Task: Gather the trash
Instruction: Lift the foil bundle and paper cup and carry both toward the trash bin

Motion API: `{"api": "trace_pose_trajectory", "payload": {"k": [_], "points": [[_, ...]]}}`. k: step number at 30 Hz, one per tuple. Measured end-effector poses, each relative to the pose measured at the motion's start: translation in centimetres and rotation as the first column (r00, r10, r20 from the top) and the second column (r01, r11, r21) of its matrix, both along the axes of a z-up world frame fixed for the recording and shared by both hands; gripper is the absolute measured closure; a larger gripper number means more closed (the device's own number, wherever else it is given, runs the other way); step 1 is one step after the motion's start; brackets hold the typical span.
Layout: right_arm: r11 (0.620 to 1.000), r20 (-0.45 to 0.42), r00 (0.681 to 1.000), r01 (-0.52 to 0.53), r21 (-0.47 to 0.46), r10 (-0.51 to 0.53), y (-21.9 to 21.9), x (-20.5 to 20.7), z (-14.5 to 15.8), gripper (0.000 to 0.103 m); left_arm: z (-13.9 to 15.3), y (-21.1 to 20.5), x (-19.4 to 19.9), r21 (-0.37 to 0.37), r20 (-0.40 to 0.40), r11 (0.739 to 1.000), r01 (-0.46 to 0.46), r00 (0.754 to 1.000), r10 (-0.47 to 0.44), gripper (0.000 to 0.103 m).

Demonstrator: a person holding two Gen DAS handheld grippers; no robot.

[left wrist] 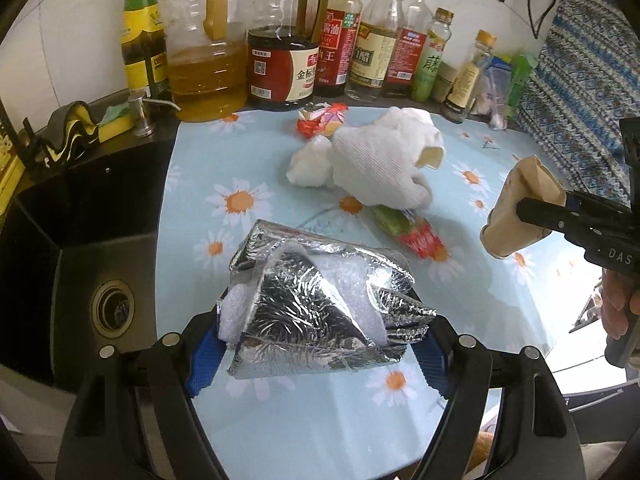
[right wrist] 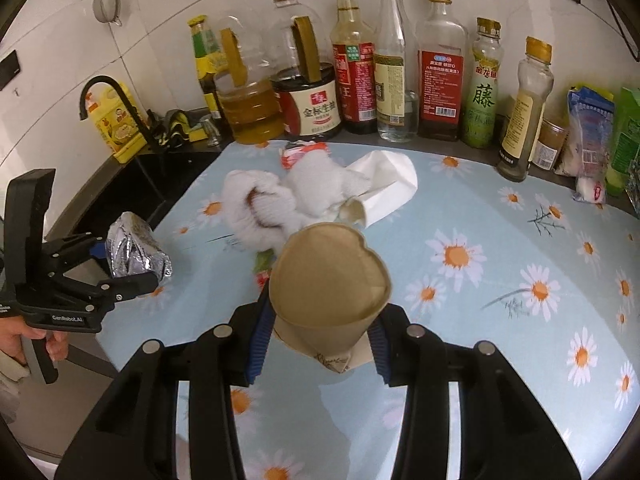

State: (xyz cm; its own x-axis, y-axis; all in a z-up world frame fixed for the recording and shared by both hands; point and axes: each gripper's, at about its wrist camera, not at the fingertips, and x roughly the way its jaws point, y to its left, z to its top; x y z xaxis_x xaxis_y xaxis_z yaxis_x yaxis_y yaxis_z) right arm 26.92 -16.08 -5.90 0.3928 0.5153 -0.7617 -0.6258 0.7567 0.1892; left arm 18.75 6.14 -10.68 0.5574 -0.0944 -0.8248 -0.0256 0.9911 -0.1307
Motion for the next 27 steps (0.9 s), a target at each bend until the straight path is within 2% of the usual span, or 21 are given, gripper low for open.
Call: {"api": "trace_pose_trajectory", "payload": {"k": [8,18,27], "points": [[1.000,0.007,1.000,-0.011,0.016,0.011,0.2,-4.5,1.3,0.060,0.8,-0.6,-4.4,-0.026,0.025,1.000,0.003,1.000,-0.002,0.025],[0.996,-0.001,0.997,-0.074,0.043,0.074,1.0,-11.2,2.0,0.060,1.1,-1.1,-10.6,-0.076,0.044,0.997,-0.017,0.999,0.021,0.025],[0.991,-0.048,0.991,-0.126,0.053,0.129,1.7,-16.1,0.7,0.060,-0.7,-1.8,-15.2,-0.135,0.013,0.990,-0.035,0.999,0.037,0.025]]}}
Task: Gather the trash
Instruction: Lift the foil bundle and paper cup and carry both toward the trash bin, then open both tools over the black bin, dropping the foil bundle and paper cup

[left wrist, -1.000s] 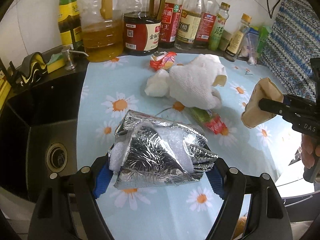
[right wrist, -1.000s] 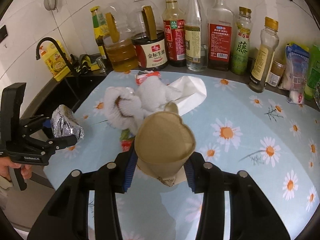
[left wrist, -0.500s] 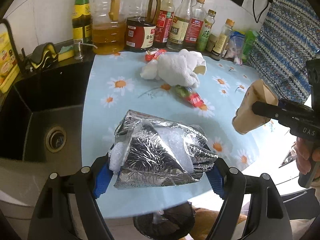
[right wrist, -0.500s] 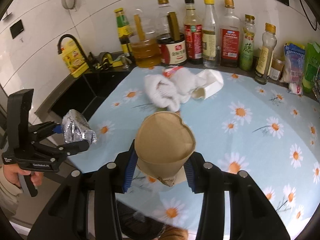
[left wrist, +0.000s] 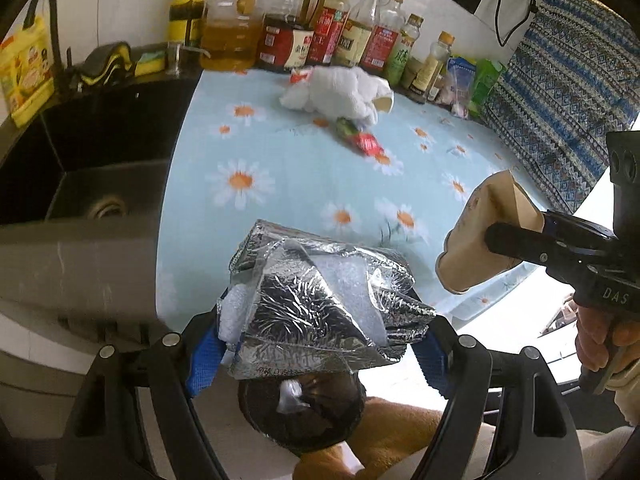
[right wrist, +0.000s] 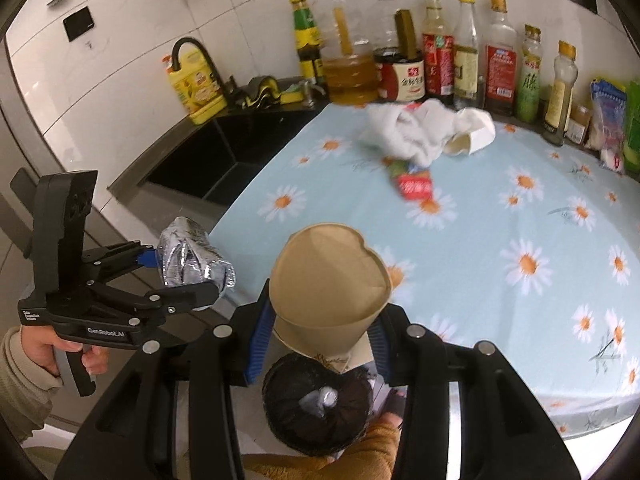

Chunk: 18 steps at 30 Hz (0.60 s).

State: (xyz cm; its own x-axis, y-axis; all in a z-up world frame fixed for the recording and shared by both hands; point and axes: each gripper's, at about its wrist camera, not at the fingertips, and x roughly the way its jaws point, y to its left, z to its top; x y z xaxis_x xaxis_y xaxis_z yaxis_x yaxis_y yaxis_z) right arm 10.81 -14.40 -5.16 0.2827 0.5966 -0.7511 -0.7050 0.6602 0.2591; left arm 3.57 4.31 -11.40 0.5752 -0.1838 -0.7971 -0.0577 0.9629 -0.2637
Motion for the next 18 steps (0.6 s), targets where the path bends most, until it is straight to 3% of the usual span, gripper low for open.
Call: {"api": "trace_pose_trajectory", "payload": {"k": [18], "points": [[0.994,-0.148,0.988,-0.054,-0.091,0.040,0.5,-4.5,-6.5,0.059,-6.7,-1.4,-5.1,-0.092,-0.158,0.996,-0.005,0.987,-0.010,0.025]]}}
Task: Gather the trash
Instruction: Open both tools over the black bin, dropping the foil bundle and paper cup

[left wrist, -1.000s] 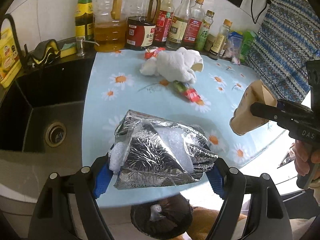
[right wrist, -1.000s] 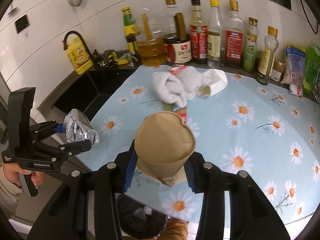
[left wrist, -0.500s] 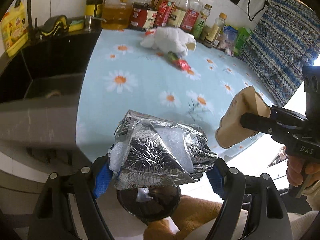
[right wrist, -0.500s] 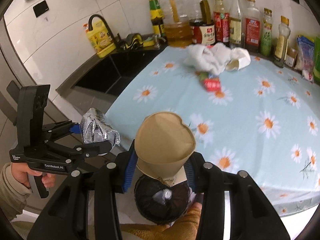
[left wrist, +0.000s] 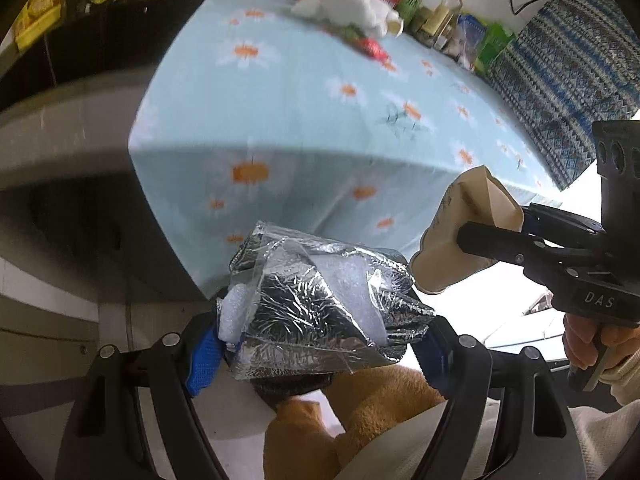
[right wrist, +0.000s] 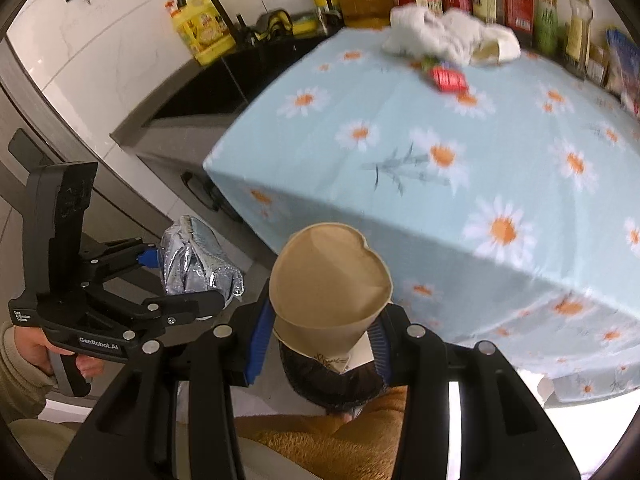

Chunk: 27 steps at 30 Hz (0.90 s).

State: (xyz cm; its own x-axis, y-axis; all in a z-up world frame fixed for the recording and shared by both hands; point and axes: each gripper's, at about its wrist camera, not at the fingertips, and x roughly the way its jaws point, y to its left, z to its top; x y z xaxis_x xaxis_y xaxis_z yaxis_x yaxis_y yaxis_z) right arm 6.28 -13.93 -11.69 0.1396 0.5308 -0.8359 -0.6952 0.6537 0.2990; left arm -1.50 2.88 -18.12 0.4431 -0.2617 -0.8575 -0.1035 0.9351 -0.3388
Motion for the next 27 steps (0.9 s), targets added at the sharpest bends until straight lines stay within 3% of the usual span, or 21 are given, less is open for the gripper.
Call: {"api": "trace_pose_trajectory", "payload": {"k": [10,19,27], "points": [[0.997,-0.108,0.993,0.034,-0.074,-0.042,0.0,-1.2,-6.4,0.059,-6.1,-0.6,-0.7,-0.047,-0.130,0.999,-0.010,0.992,0.004,0.025],[0.989,-0.213,0.972,0.073,-0.126,-0.098,-0.6,-1.0,-11.5,0.059,-11.4,-0.9,-0.6,-0.045,-0.228,0.999,0.001,0.973,-0.012,0.025],[0.979,-0.234,0.963,0.095,-0.182,-0.136,0.7,0.0,-15.5,0.059,-15.6,-1.6,0.0,-0.054,-0.303,0.998,0.026,0.952,-0.042,0.025]]}}
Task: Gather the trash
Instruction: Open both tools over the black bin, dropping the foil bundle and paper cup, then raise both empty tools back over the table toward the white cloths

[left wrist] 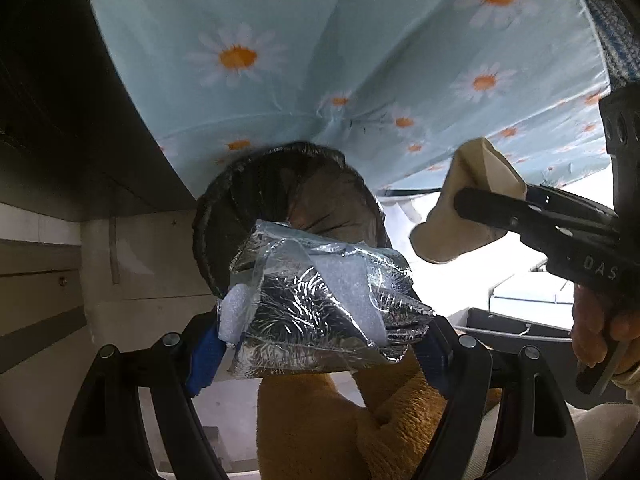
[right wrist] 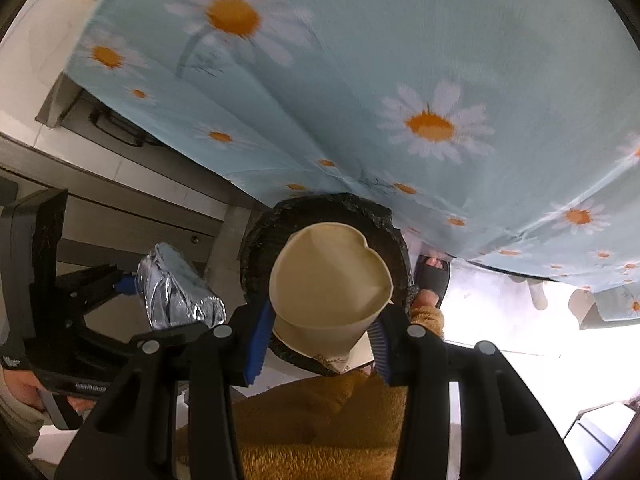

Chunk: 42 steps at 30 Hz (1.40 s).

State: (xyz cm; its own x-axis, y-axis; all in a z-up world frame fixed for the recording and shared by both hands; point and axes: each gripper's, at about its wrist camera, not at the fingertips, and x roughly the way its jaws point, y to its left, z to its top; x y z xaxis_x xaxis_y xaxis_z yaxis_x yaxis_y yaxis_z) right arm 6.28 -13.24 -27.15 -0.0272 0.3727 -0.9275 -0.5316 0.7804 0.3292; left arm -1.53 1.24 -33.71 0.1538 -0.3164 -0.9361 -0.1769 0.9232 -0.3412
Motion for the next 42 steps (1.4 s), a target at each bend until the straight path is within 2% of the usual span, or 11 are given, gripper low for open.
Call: {"api": "trace_pose_trajectory", "payload": {"k": [8,17,19,20,21,23,24,30,42], "points": [[0.999,-0.058,0.998,0.022,-0.024,-0.023,0.8,0.3,-3.2,0.059,-3.0,-0.2,1.1,-0.015,-0.045,1.000,0.004,0.999,-0.004,0.025],[1.000,-0.059,0.998,0.028,-0.009,-0.028,0.5,1.1,-3.4,0.059,-4.2,0.0,1.8,-0.019,-0.065,1.000,-0.004,0.998,0.003,0.025],[0.999,-0.063,0.997,0.035,0.000,-0.035,0.4,1.2,-3.3,0.052,-4.2,0.0,1.9,-0.018,-0.067,1.000,0.000,0.998,-0.001,0.025],[0.999,-0.060,0.997,0.050,0.000,-0.050,0.3,1.3,-3.1,0.044,-4.2,-0.1,1.9,-0.022,-0.069,1.000,0.002,0.998,-0.004,0.023],[0.998,-0.059,0.997,0.057,0.002,-0.057,0.0,1.5,-3.1,0.042,-4.3,-0.1,2.0,-0.019,-0.074,1.000,0.006,0.997,-0.007,0.022],[0.997,-0.053,0.995,0.079,-0.001,-0.079,-0.5,1.7,-2.9,0.042,-4.5,-0.1,2.0,0.004,-0.077,1.000,0.006,0.997,-0.005,0.009],[0.996,-0.058,0.995,0.084,0.004,-0.084,-0.6,1.9,-2.8,0.042,-4.6,-0.1,2.0,0.013,-0.075,1.000,0.003,0.997,-0.002,0.008],[0.996,-0.044,0.995,0.091,0.017,-0.090,-0.7,2.1,-1.6,0.042,-4.3,0.2,2.1,0.048,-0.071,0.999,-0.015,0.997,0.018,0.007],[0.994,-0.019,0.995,0.099,0.047,-0.098,-1.0,1.9,0.1,0.042,-1.7,0.6,2.2,0.050,-0.019,0.998,-0.034,0.999,0.035,0.007]]}}
